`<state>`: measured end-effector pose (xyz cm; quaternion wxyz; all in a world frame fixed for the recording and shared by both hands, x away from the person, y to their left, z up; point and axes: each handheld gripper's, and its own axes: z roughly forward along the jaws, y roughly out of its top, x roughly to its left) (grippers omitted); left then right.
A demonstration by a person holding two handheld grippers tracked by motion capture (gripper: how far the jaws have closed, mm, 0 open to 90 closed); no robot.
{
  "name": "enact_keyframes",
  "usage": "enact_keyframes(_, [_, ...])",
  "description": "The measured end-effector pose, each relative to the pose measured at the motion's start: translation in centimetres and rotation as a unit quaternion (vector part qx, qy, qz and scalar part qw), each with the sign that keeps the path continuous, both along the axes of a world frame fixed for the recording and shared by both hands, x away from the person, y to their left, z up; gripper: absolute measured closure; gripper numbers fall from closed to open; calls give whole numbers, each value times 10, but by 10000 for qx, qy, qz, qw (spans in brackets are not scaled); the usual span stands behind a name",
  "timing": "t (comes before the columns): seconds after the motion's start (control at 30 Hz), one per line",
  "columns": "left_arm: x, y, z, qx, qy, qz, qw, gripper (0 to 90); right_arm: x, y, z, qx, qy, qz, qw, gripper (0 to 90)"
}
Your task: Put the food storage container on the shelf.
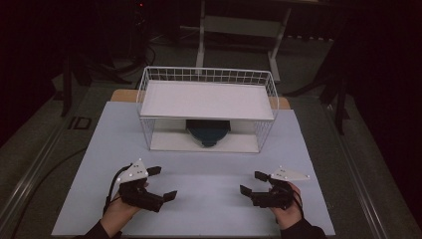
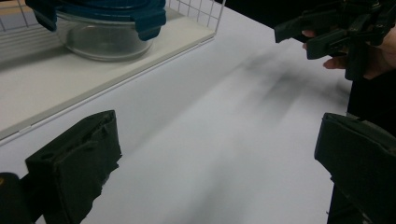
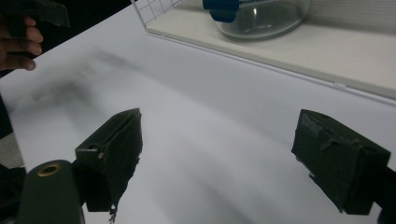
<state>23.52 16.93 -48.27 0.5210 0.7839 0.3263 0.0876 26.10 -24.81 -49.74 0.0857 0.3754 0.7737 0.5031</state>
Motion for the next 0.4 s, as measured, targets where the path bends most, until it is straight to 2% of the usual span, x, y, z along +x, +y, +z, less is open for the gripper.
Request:
enact_keyframes(0.23, [-1,-1,-4,29,16,-7,10000,4,0,-4,-12,-84,83,5,9999,161])
enact_keyframes(0.4, [-2,-2,-6,46,-36,-79,10000,4,1,-6,-13,-70,33,-28,10000,161])
